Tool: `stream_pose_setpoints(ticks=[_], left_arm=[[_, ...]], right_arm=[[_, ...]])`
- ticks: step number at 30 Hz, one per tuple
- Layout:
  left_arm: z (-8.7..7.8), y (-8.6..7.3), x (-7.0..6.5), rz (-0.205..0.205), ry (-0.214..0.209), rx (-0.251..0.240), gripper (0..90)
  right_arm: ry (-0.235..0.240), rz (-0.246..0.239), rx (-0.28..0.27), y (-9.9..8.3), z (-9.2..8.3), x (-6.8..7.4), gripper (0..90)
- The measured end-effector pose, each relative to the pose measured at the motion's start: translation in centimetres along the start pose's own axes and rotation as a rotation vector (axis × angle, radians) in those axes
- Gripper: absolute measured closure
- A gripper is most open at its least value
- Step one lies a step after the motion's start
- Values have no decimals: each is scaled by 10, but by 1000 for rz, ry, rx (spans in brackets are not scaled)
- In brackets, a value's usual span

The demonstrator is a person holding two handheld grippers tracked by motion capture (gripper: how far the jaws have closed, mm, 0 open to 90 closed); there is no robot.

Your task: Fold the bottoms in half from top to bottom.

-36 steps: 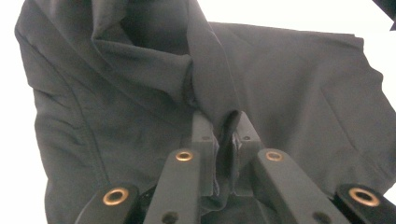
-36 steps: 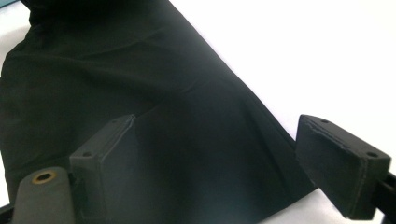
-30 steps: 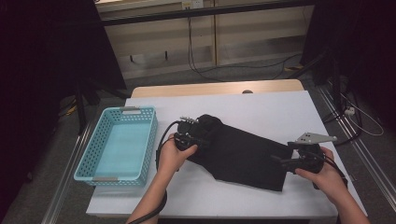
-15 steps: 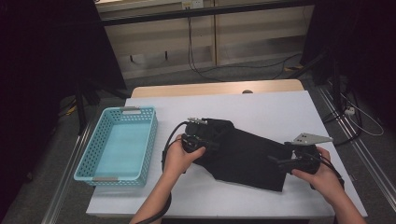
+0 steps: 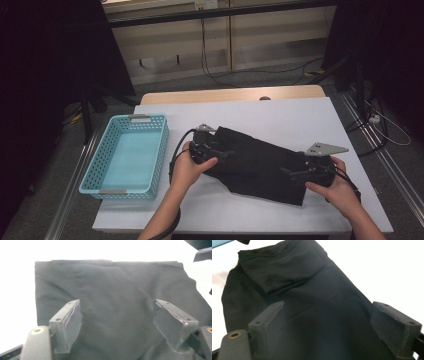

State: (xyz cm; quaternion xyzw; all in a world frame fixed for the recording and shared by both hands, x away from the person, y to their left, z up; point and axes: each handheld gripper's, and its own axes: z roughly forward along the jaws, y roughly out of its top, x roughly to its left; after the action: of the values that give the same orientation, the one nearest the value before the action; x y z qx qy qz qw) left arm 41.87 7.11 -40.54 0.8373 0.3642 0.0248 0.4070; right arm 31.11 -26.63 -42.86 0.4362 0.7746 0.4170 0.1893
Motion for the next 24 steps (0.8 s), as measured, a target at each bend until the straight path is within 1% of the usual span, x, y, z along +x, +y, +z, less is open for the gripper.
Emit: stream_pose_setpoints(ticks=[2,4,5,6,7,8,10,11,13,15,16,17,19,21,24], left_arm=[[-4,-2,5,9,30,4,197],[-6,-5,9,1,48,0,188],[-8,-6,11,16,61,15,183],[-9,-8,12,11,75,10,177],[-10,-9,14,19,88,17,170],[-11,-10,16,25,98,25,162],[-14,-13,19,23,111,28,153],[-15,-14,20,18,118,27,150],[-17,-16,22,17,131,31,145],[-20,-18,23,17,141,36,144],[-21,-19,24,14,148,31,144],[-22,-19,24,15,151,33,143],[-23,-21,25,12,161,34,142],[-23,-22,26,11,162,42,141],[-23,-24,28,7,171,50,139]], right_arm=[[5,-1,-6,2,3,4,121],[11,-3,-9,5,6,8,114],[19,-9,-4,6,8,11,113],[24,-21,-1,7,11,13,113],[33,-30,2,7,13,16,119],[42,-40,6,8,16,19,144],[52,-62,20,10,21,25,222],[60,-67,24,10,25,28,249],[80,-85,43,12,31,33,334],[98,-102,50,13,35,39,394],[109,-107,54,14,37,42,427],[121,-111,60,15,39,45,448],[142,-130,72,15,44,50,461],[151,-154,88,15,49,56,477],[132,-172,88,16,53,61,569]])
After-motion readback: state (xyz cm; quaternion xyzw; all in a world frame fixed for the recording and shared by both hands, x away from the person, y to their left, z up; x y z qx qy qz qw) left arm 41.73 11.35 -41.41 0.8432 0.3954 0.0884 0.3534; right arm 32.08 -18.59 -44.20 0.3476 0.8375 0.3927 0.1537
